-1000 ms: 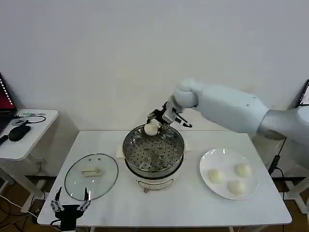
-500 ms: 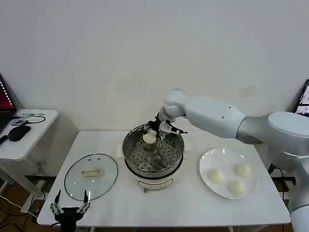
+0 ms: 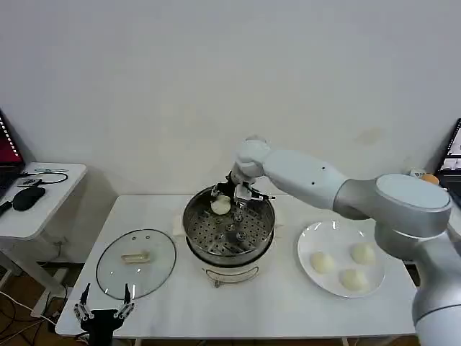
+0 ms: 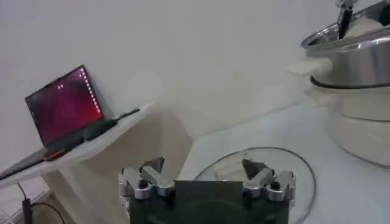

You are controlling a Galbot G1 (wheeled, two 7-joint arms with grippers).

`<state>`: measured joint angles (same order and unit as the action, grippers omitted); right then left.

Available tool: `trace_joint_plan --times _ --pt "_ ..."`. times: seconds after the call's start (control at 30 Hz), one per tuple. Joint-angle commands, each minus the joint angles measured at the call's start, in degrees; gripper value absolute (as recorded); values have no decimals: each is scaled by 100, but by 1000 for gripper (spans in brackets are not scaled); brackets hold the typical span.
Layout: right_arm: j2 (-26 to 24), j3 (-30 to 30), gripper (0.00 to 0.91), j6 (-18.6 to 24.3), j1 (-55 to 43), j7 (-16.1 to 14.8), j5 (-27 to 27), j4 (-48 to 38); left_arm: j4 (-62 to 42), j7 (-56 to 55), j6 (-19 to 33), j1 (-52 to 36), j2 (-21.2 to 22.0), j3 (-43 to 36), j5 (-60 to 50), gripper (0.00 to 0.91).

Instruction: Take steamed baozi put them in steamer then cover it.

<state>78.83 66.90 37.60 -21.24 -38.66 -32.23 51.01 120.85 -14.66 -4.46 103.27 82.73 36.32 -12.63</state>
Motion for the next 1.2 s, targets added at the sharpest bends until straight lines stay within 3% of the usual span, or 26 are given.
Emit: trace_joint_plan --times 0.03,0.07,0.17,0.2,0.33,0.43,0.47,0.53,0.63,0.73,0.93,1.07,1.2 --pt "226 -107 625 220 125 106 -415 -409 -19 2 -2 -14 -9 1 7 907" --pt "220 -102 625 221 129 104 -418 -408 -19 2 -2 -17 -9 -2 7 907" --pt "204 -94 756 251 133 127 -422 -413 -19 1 -3 -20 -1 -22 2 907" --pt "201 -95 907 270 131 151 -420 -414 -17 -1 -3 -19 -1 -23 3 907" --pt "116 -102 907 271 59 195 -298 -265 -5 -9 -2 2 3 -26 -1 907" --pt "-51 13 907 -3 -128 100 -47 40 11 -11 -5 16 3 -39 -7 907" --pt "-196 173 907 -398 -310 -33 221 321 29 -10 -7 24 5 -52 -22 907" --pt "-388 281 907 -728 -480 -136 533 629 71 -5 -9 56 9 -77 -35 907" --pt "-777 567 907 -1321 -891 -337 1490 1387 144 17 -14 112 -3 -136 -30 907" --pt "-1443 758 907 -1951 -1341 -488 2233 2217 242 106 -25 155 -42 -154 -26 907" --pt "-2873 1135 907 -3369 -2203 -756 2545 3503 491 544 -282 246 -162 -206 -20 907" --pt "-3661 1264 907 -3754 -2349 -887 2855 4015 601 684 -321 275 -220 -274 -87 907" --pt "-4771 1232 907 -4148 -2070 -948 2956 4447 588 756 -310 263 -269 -362 -230 907"
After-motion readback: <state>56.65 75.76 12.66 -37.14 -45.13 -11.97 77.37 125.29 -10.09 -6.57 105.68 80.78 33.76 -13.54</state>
